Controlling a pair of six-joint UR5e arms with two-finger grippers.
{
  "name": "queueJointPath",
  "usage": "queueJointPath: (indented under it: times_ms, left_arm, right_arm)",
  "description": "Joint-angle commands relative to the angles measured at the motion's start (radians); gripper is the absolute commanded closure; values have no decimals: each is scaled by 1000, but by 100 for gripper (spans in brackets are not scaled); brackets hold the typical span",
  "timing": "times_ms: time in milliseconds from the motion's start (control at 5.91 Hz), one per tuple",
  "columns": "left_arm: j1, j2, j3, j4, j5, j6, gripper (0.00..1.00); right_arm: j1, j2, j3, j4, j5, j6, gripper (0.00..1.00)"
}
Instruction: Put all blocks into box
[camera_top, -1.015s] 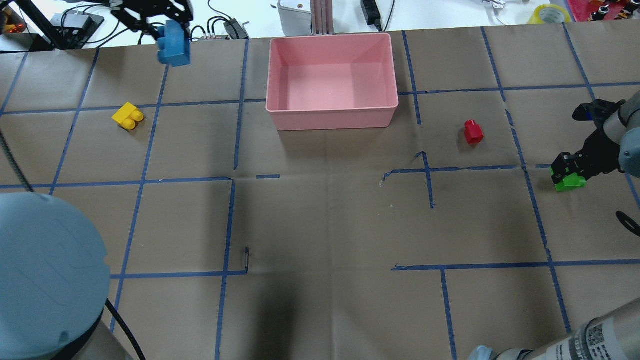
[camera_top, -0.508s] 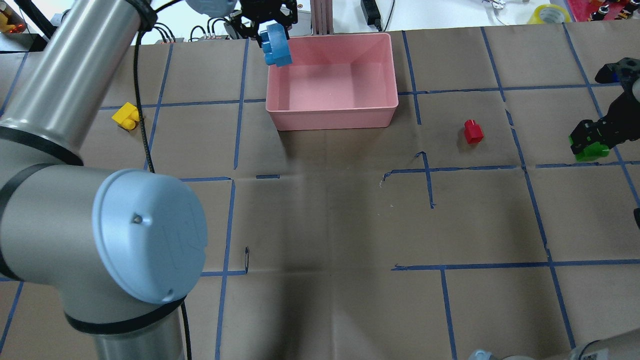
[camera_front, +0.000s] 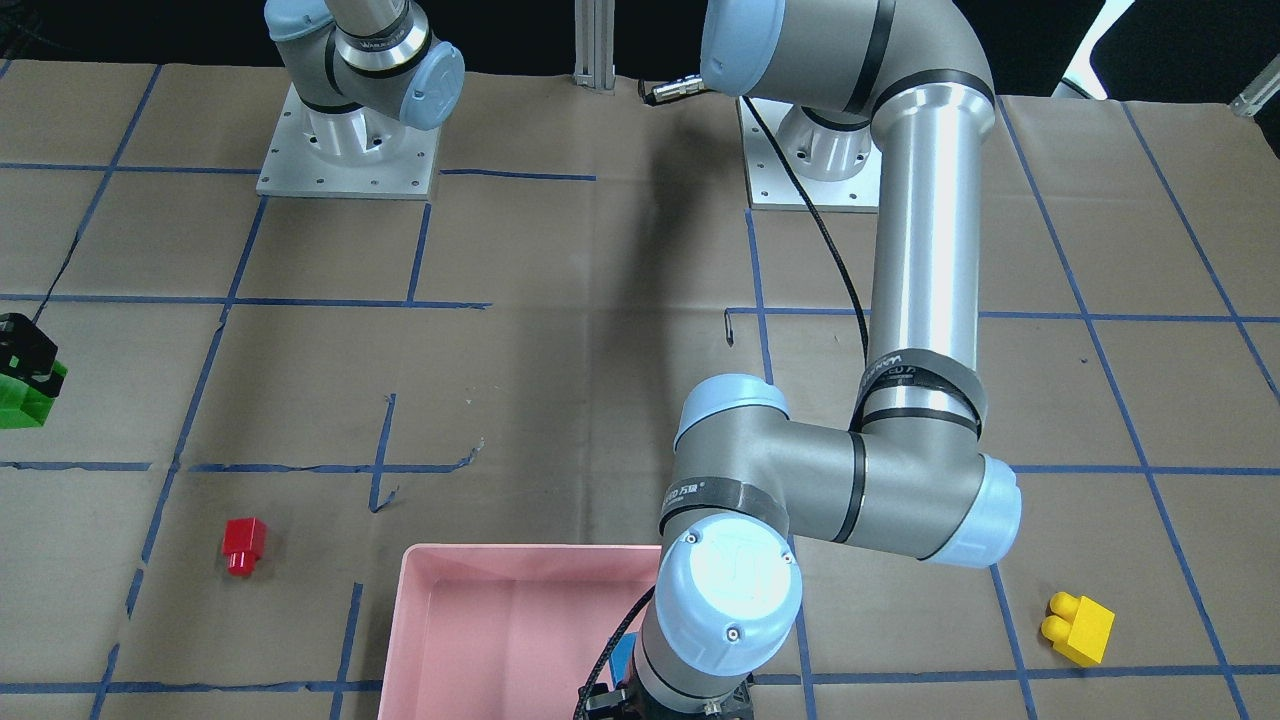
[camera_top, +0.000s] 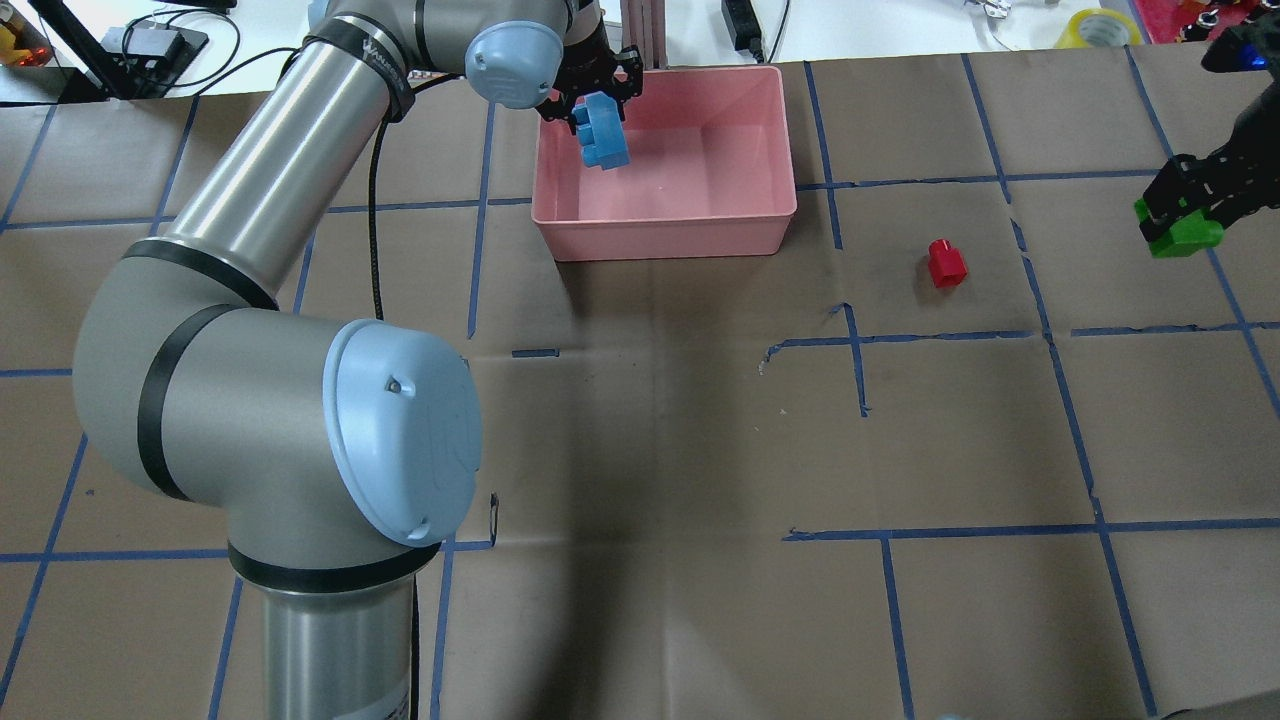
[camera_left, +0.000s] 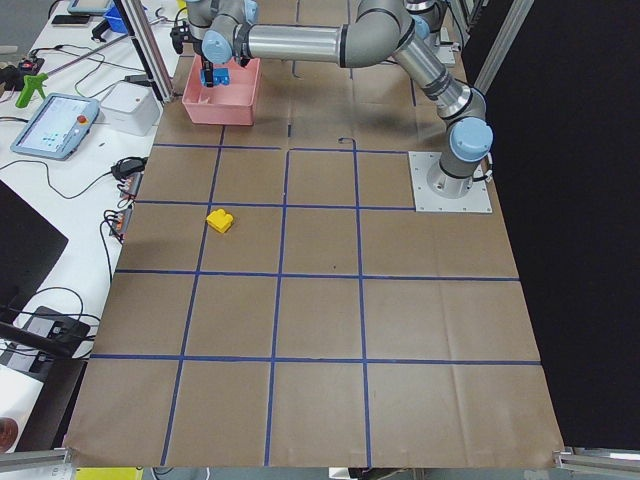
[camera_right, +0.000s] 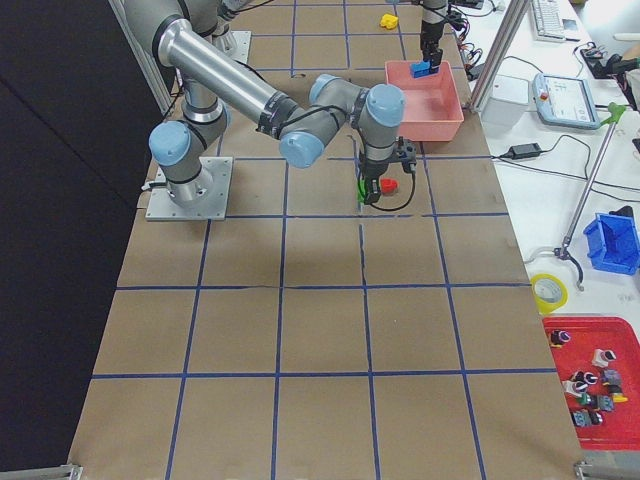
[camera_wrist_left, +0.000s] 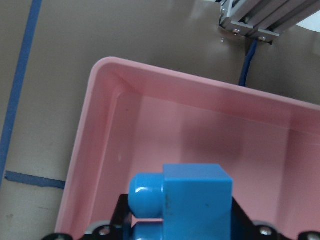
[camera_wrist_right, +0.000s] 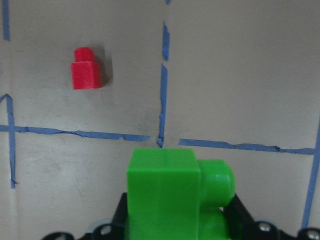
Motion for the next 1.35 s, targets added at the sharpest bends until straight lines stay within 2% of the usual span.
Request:
queueJointPath:
  times_ms: [0, 169, 508, 677, 846, 1015, 1185]
  left_arm:
    - [-19, 13, 3, 4, 42, -20, 1]
    - [-21, 43, 7, -8, 43, -21, 1]
    - [48, 201, -11, -145, 38, 36, 1]
    - [133, 269, -28, -210, 18, 133, 1]
    - [214, 312, -72, -236, 17, 247, 1]
    - [288, 343, -127, -235, 12, 382, 1]
    - [375, 369, -162, -235, 6, 532, 1]
  right_arm:
    - [101, 1, -62, 73, 40, 95, 93]
    - [138, 5, -85, 108, 92, 146, 93]
    - [268, 47, -140, 113, 151, 229, 93]
    - [352, 111, -218, 112, 153, 244, 93]
    - [444, 198, -307, 110, 160, 354, 93]
    - [514, 300, -441, 101, 251, 420, 93]
    - [575, 421, -582, 100, 258, 444, 93]
